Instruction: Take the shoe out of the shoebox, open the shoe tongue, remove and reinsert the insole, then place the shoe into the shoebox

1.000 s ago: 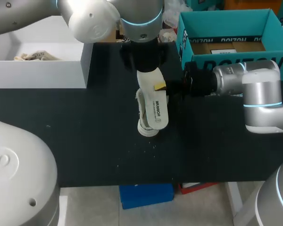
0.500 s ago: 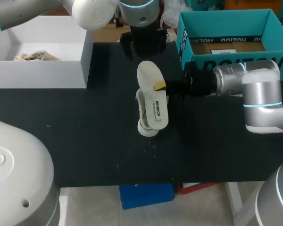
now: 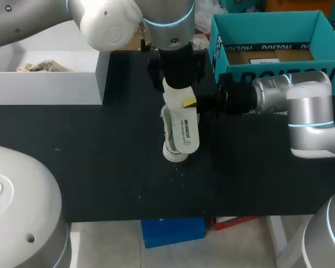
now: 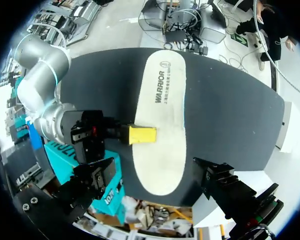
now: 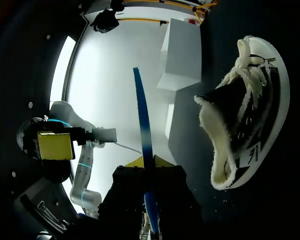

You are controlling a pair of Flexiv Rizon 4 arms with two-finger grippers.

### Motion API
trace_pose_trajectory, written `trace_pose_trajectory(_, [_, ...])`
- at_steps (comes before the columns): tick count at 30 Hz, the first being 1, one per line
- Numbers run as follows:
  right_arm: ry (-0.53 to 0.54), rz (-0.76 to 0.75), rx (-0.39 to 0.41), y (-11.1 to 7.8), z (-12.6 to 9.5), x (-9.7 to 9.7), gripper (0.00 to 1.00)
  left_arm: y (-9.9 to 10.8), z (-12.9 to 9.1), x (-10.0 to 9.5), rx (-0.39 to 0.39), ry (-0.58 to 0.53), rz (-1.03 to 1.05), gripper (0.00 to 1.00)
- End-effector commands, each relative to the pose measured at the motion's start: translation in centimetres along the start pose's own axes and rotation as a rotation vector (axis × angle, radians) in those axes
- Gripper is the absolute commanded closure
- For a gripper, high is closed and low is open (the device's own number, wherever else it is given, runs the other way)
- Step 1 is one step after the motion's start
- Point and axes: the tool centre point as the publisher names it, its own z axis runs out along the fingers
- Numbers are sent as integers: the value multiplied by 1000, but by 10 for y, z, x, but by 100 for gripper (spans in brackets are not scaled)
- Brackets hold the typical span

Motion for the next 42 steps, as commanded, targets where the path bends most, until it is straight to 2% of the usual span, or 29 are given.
trace_pose_trajectory(1, [0,0,0,1,1,-1,100,-27,-11,13,-28,-22,5,0])
trace_pose_trajectory(11, [0,0,0,1,1,-1,100,-84,-14,19,15,-47,27,0])
trace_pose_trajectory(13, [0,0,0,1,1,-1,100,-92,-14,21,57,-129,31,0])
trace_pose_trajectory(15, [0,0,0,1,1,-1,100,-99,-13,24,65,-185,34,0])
trace_pose_trajectory(17, [0,0,0,1,1,-1,100,-103,-14,28,109,-294,30,0])
trace_pose_trajectory(19, [0,0,0,1,1,-1,100,-106,-15,33,113,-378,25,0])
trace_pose_trajectory(21, [0,0,0,1,1,-1,100,-109,-18,38,143,-503,14,0])
trace_pose_trajectory(24, [0,0,0,1,1,-1,100,-111,-22,50,219,-748,-21,0])
trace_pose_trajectory(25, [0,0,0,1,1,-1,100,-110,-21,56,229,-789,-39,0])
trace_pose_trajectory(41, [0,0,0,1,1,-1,100,-110,-20,59,233,-769,-51,0])
trace_pose_trajectory(42, [0,0,0,1,1,-1,100,-112,-17,59,233,-812,-41,0])
